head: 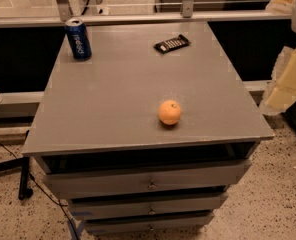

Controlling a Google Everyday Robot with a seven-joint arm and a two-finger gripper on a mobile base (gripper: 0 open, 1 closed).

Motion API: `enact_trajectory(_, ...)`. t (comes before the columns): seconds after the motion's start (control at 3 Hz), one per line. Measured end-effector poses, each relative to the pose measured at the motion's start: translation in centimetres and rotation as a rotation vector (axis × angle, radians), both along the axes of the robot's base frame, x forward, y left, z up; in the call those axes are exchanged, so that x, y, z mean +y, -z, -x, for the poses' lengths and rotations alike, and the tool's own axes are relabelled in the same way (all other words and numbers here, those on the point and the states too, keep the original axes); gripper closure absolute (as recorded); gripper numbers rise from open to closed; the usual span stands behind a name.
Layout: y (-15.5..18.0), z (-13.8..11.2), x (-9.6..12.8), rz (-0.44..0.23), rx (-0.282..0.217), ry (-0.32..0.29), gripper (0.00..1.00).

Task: Move rxbar chocolate near orange

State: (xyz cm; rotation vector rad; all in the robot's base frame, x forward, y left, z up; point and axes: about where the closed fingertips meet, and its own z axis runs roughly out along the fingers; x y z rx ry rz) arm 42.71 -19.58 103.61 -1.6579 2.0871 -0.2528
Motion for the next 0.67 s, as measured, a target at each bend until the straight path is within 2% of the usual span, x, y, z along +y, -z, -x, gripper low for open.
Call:
enact_trajectory(0.33,0.0,0.0,0.0,0.000,0.000,0.000,0.00)
enact_trajectory(0.67,1.0,-1.4,0.4,-0.032,-0.035,-0.018,0.00)
